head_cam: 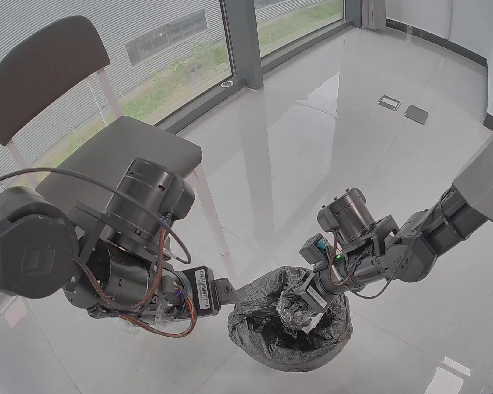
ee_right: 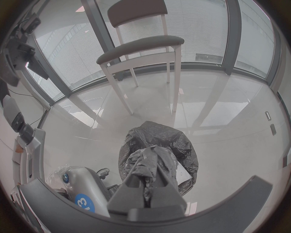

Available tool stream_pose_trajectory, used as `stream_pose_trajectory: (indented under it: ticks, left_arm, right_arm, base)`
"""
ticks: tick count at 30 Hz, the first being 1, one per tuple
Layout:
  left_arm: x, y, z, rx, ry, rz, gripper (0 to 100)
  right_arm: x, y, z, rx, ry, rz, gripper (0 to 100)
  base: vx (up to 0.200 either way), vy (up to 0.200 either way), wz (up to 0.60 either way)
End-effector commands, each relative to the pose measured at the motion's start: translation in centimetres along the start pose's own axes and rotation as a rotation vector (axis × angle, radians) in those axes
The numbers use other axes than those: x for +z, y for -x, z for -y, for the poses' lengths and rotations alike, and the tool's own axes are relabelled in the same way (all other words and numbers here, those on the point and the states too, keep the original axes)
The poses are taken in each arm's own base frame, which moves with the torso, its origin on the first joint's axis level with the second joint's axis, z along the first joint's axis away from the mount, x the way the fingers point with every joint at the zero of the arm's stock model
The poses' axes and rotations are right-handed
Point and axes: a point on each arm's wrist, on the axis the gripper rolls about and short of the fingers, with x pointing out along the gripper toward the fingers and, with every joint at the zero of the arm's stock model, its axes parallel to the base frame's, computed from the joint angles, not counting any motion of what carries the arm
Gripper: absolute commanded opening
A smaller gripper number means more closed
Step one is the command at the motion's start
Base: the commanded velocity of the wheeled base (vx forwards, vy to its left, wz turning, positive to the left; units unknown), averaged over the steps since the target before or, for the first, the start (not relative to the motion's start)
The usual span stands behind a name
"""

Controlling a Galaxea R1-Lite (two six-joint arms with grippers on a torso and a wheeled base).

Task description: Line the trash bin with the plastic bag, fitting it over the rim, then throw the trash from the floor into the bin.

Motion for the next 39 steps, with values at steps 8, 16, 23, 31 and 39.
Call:
stream_pose_trajectory:
  ticks: [8, 16, 23, 31, 39]
  left_arm:
    - [0.1, -0.1, -0.2, 0.005, 0.007, 0.001, 100]
    - [0.1, -0.1, -0.3, 0.007, 0.012, -0.001, 100]
    - [0.0, 0.0, -0.6, 0.019, 0.009, 0.003, 100]
    - [6.8, 6.1, -8.3, 0.149, 0.076, 0.429, 100]
    - [3.4, 16.7, -11.1, 0.148, 0.031, 0.705, 100]
  right_arm:
    - [1.1, -3.1, 0.8, -0.009, -0.073, 0.03, 100]
    - [2.6, -2.3, 1.5, -0.035, -0.087, 0.083, 100]
    - [3.3, 1.0, 2.7, -0.152, -0.153, 0.103, 100]
    - [5.2, 14.5, 7.1, -0.381, -0.16, 0.161, 100]
    - [3.0, 31.9, 4.6, -0.628, -0.177, 0.204, 100]
  base:
    - [0.0, 0.0, 0.0]
    - [0.0, 0.0, 0.0]
    - [0.0, 0.0, 0.0]
    - [0.0, 0.0, 0.0]
    - [0.0, 0.0, 0.0]
